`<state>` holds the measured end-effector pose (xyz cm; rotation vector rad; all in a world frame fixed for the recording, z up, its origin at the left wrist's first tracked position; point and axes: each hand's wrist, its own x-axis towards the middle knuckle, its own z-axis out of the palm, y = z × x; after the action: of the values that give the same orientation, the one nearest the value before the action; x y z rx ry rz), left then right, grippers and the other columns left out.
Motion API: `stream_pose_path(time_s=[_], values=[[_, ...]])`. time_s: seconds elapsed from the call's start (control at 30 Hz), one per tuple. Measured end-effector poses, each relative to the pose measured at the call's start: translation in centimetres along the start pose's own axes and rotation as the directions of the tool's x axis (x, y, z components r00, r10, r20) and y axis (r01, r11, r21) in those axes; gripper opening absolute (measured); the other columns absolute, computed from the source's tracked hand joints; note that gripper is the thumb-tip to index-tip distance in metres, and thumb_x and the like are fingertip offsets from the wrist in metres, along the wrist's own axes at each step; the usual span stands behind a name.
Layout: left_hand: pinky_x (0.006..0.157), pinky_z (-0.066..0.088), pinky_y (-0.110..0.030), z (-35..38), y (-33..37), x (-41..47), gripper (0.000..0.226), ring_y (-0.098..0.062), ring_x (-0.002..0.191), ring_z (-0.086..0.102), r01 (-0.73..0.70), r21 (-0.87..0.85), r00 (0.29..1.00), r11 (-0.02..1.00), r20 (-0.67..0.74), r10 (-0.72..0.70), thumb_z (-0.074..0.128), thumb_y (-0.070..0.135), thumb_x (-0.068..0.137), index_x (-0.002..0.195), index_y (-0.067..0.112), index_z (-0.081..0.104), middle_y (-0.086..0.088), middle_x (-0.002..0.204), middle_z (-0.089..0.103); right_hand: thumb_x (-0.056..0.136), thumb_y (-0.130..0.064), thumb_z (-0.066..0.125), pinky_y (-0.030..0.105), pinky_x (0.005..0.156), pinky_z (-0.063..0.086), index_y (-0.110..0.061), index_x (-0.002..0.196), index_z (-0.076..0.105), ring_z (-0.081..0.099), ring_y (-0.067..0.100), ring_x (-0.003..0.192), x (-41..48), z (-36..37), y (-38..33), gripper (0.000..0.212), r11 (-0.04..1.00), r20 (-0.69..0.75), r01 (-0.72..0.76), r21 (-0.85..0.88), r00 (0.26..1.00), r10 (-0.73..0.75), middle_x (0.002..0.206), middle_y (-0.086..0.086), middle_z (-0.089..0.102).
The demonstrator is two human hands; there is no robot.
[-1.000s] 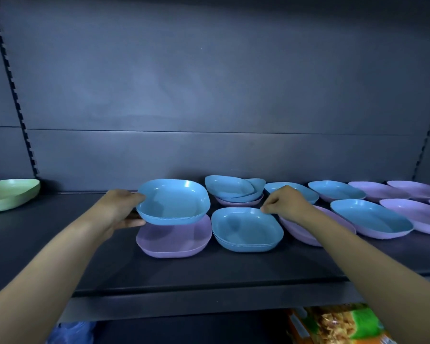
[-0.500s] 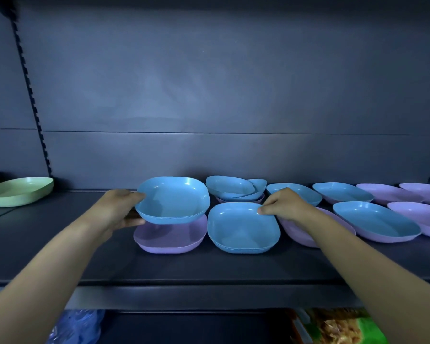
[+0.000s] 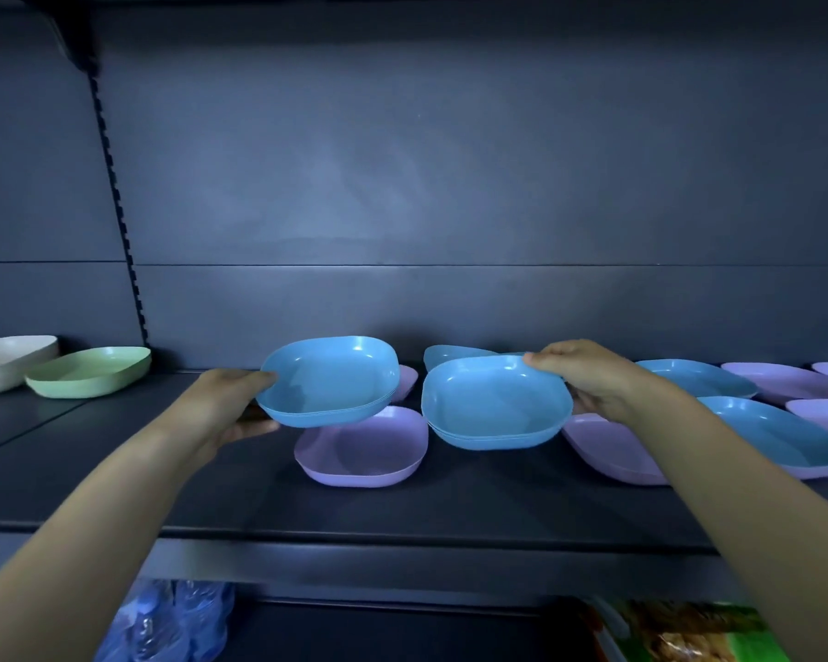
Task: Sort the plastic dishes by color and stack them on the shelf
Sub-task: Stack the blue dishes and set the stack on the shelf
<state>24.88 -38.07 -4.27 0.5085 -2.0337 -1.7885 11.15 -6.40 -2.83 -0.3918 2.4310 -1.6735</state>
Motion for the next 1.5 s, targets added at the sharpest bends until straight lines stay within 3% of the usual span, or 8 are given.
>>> stream_pose_path(time_s=[0.23,0.4,0.67,0.9,1.03,1.2,1.43,1.5], values=[[0.041,0.053,-0.016,-4.6,0.1,2.1,0.018,-0.019,0.069,0.061,0.008,-0.011,0.999,1.0,-0.045,-0.009,0.049,0.016,0.096,0.089,0.004,0.06,-0.009,0.081,0.065,0.091,-0.019,0.059,0.024,0.05,0.055,-0.006,0.103,0.063,0.068,0.02,0.074,0.8,4.1,-3.4,0.018,0.981,0.131,-0.091,0.172,0.989,0.069,0.094,0.01,0.068],[0.042,0.053,-0.015,-9.4,-0.2,5.1,0.022,-0.016,0.068,0.059,0.008,-0.013,0.998,1.0,-0.06,-0.008,0.048,0.016,0.097,0.08,0.006,0.058,-0.007,0.078,0.062,0.091,-0.02,0.06,0.022,0.052,0.056,-0.011,0.094,0.064,0.07,0.012,0.058,3.2,9.1,-5.6,0.011,0.966,0.127,-0.102,0.236,0.989,0.074,0.086,0.006,0.068],[0.043,0.055,-0.018,-16.5,-0.6,13.8,0.021,-0.019,0.07,0.061,0.025,0.105,0.999,0.994,-0.024,-0.023,0.051,0.015,0.095,0.08,0.003,0.058,-0.011,0.083,0.064,0.089,-0.012,0.061,0.027,0.055,0.053,-0.006,0.094,0.062,0.063,0.021,0.071,7.3,18.7,-9.2,0.008,0.971,0.009,-0.082,0.223,0.997,0.083,0.084,0.01,0.066],[0.036,0.052,-0.021,-16.7,-3.1,20.5,0.018,-0.022,0.062,0.058,0.034,0.249,0.998,0.968,0.04,-0.046,0.053,0.009,0.093,0.102,-0.006,0.057,-0.02,0.091,0.059,0.087,-0.011,0.065,0.03,0.064,0.053,-0.003,0.09,0.063,0.063,0.023,0.07,10.7,23.6,-9.2,0.009,0.968,-0.052,-0.127,0.216,0.989,0.141,0.084,0.013,0.067],[0.038,0.053,-0.026,-16.1,-4.9,23.1,0.02,-0.026,0.059,0.058,0.045,0.328,0.997,0.944,0.049,-0.065,0.056,0.009,0.091,0.097,-0.009,0.058,-0.019,0.085,0.059,0.086,-0.011,0.066,0.026,0.057,0.054,-0.003,0.087,0.064,0.063,0.022,0.068,12.0,24.5,-9.0,0.008,0.969,-0.059,-0.159,0.189,0.983,0.172,0.081,0.011,0.067],[0.043,0.056,-0.029,-15.8,-6.5,24.8,0.018,-0.035,0.072,0.064,0.057,0.417,0.993,0.907,0.07,-0.095,0.057,0.013,0.09,0.087,-0.005,0.055,-0.025,0.1,0.061,0.086,-0.01,0.066,0.025,0.052,0.054,-0.003,0.088,0.063,0.064,0.022,0.068,13.3,24.8,-8.9,0.009,0.969,-0.056,-0.178,0.171,0.98,0.189,0.081,0.012,0.067],[0.055,0.051,-0.024,-16.9,-4.9,24.8,0.037,-0.024,0.047,0.059,-0.093,0.69,0.995,0.718,0.093,0.039,0.052,0.028,0.09,0.06,0.008,0.049,-0.01,0.055,0.056,0.088,-0.006,0.061,0.027,0.052,0.053,-0.001,0.088,0.061,0.063,0.023,0.066,15.2,26.0,-9.1,0.006,0.964,-0.037,-0.187,0.187,0.98,0.197,0.079,0.013,0.066],[0.055,0.053,-0.024,-17.2,-4.2,24.9,0.036,-0.022,0.051,0.06,-0.098,0.602,0.993,0.793,0.116,0.034,0.05,0.029,0.093,0.066,0.005,0.056,-0.012,0.062,0.062,0.088,-0.005,0.062,0.029,0.054,0.053,-0.001,0.086,0.06,0.062,0.023,0.065,15.9,27.1,-9.6,0.004,0.963,-0.039,-0.172,0.206,0.982,0.183,0.078,0.014,0.065]])
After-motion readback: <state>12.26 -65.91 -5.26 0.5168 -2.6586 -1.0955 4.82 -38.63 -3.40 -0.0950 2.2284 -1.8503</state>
